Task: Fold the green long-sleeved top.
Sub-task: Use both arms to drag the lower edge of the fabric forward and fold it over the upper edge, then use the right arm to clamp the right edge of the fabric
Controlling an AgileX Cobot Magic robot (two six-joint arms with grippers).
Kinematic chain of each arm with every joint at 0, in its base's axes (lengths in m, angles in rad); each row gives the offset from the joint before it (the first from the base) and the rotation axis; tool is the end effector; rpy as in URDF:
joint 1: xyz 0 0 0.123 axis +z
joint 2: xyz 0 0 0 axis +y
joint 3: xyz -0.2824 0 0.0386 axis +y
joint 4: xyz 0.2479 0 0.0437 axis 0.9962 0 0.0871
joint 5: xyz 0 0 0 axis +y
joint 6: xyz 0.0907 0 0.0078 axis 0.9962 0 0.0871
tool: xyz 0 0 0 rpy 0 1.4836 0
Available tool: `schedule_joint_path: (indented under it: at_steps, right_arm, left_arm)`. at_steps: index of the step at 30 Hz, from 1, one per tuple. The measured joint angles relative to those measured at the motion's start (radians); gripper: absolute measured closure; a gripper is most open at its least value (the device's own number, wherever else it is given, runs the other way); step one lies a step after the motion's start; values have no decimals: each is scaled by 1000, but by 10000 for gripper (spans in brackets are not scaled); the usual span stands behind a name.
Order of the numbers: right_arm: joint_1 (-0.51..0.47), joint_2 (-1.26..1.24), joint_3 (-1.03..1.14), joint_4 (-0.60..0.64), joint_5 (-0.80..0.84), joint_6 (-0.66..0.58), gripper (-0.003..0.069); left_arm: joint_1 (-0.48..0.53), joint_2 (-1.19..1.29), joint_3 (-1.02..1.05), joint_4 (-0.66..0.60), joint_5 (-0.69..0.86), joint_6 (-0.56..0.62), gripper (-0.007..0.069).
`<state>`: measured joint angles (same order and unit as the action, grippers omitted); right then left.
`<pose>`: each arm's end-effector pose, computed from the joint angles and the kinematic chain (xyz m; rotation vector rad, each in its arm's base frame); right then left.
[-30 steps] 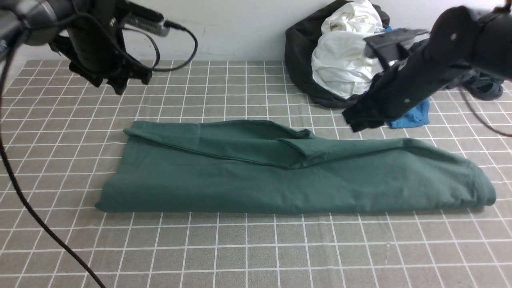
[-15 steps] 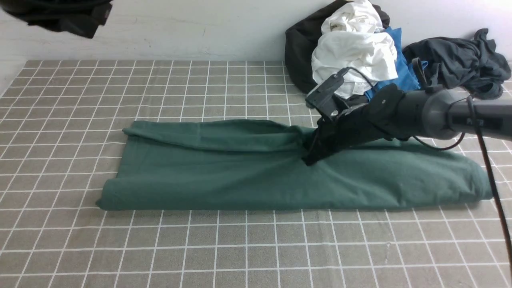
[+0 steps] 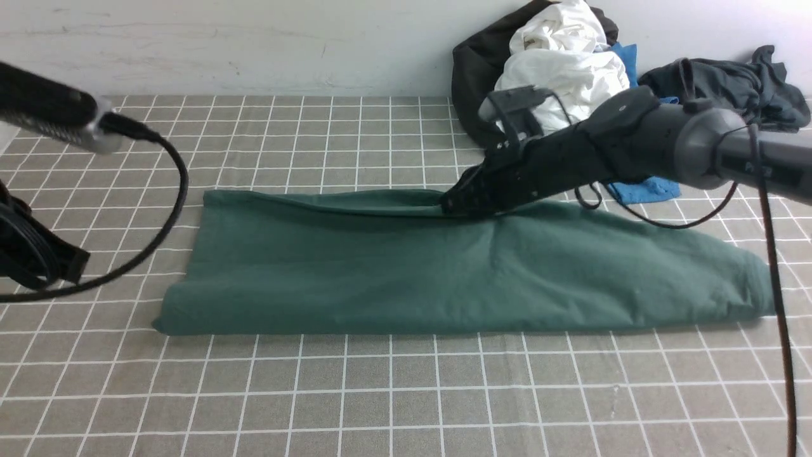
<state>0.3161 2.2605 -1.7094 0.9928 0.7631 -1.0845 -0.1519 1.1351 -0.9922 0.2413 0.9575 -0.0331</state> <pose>0.4464 0.2015 0.1635 -0.9157 2.2614 0.8001 0.2158 -0.0150 0.3281 0.2573 2.5449 0.2356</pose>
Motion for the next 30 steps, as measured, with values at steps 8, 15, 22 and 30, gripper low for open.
schedule_joint_path:
  at_steps: [8,15,22,30]
  right_arm:
    - [9,104,-33,28,-460,-104,657]
    - [-46,13,-85,86,-602,-142,599]
    - [-209,-207,-49,-240,-115,220,401]
    - [-377,-214,-5,-956,428,964,145]
  left_arm:
    - [0,0,84,5,-172,-38,632]
    - [0,0,85,5,-93,-40,632]
    - [0,-11,85,-22,-66,-64,632]
    - [-1,-42,85,-142,-71,-58,632]
